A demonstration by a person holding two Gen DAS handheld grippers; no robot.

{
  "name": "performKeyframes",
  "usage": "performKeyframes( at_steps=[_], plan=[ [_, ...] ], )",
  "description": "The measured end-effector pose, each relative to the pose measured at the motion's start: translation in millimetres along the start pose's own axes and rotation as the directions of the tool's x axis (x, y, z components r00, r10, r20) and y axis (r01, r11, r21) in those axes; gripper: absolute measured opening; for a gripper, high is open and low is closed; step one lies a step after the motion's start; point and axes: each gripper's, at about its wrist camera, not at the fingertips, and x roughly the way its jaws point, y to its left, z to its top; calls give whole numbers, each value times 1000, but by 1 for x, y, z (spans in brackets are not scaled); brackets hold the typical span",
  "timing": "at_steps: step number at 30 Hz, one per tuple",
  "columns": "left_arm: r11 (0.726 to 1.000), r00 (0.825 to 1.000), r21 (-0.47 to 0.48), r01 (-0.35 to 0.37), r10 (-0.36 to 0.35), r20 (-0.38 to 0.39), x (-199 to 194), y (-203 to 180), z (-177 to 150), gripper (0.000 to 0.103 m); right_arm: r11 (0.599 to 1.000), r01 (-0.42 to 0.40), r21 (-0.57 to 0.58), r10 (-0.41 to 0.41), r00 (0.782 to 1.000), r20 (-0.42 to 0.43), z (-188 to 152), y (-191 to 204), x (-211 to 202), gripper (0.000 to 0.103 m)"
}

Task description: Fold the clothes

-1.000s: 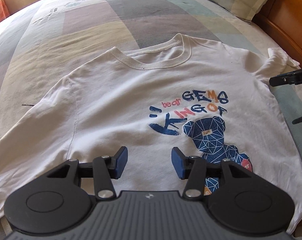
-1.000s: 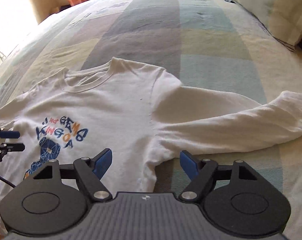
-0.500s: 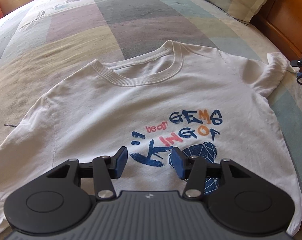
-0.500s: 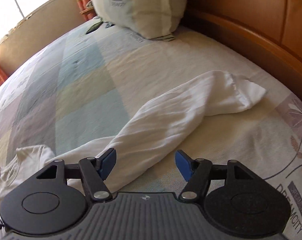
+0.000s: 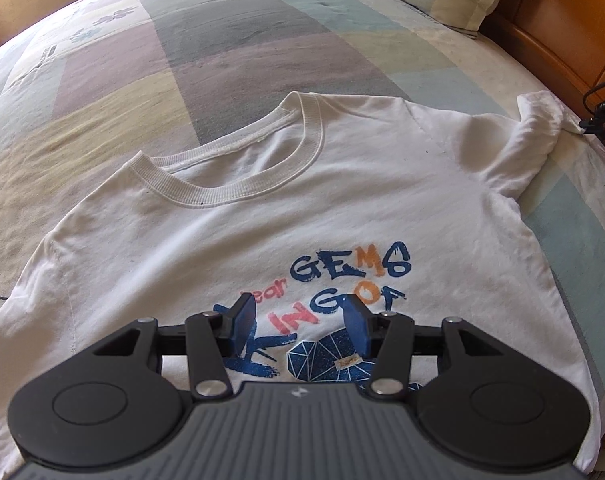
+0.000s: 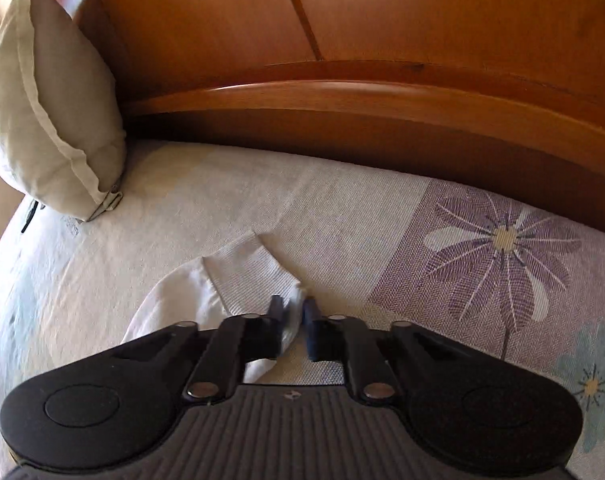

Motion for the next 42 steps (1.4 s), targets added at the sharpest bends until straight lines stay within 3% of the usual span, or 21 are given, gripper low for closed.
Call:
performKeyframes(
  at_steps=[3, 6, 12, 14, 17, 19, 21, 23, 25, 28, 32, 35, 38, 42],
  plan=[
    [1000, 1000, -7, -2, 2, -3, 2, -1, 0, 49, 995, 15, -96, -15, 1000, -4, 1, 6, -14, 10],
    [1000, 1000, -9, -1, 1, 1, 2, -4, -1, 49, 994, 31, -105, -32, 999, -10, 4, 1, -28, 10],
    [1000, 1000, 14, 6, -7, 11, -1, -10, -3, 49, 980, 161, -121, -161, 987, 5, 13, -15, -52, 10],
    [1000, 1000, 16, 7, -7, 13, -2, -10, -4, 50, 972, 209, -111, -211, 978, -5, 15, -22, -56, 11],
    [1000, 1000, -1, 5, -5, 12, -2, -8, -4, 51, 926, 345, -151, -353, 935, -24, 13, -19, -57, 19],
    [1000, 1000, -8, 3, -3, 12, -1, -7, -5, 51, 915, 324, -239, -324, 945, 39, 6, 3, -63, 20],
    [1000, 1000, -9, 2, -2, 16, -1, -7, -5, 51, 919, 187, -348, -191, 981, 24, -8, 38, -61, 20],
    [1000, 1000, -14, 4, -4, 19, -1, -7, -5, 51, 891, 21, -453, -43, 998, -37, -26, 78, -55, 21],
    [1000, 1000, -18, 6, -6, 21, 0, -7, -4, 52, 818, -152, -555, 90, 987, -137, -52, 127, -45, 21],
    [1000, 1000, -20, 2, -2, 27, -1, -7, -4, 52, 641, -363, -676, 216, 931, -295, -101, 198, -27, 21],
    [1000, 999, -31, -4, 5, 40, -4, -2, -8, 54, 383, -520, -764, 246, 854, -458, -164, 268, -12, 21],
    [998, 999, -56, -4, 6, 37, -4, 2, -13, 54, 272, -584, -765, 228, 811, -538, -200, 292, -14, 21],
    [997, 999, -79, -3, 6, 33, -1, 5, -17, 54, 201, -603, -772, 207, 796, -569, -224, 300, -20, 21],
    [995, 999, -100, 3, 0, 33, 2, 7, -20, 54, 114, -549, -828, 161, 832, -530, -248, 300, -28, 31]
  ],
)
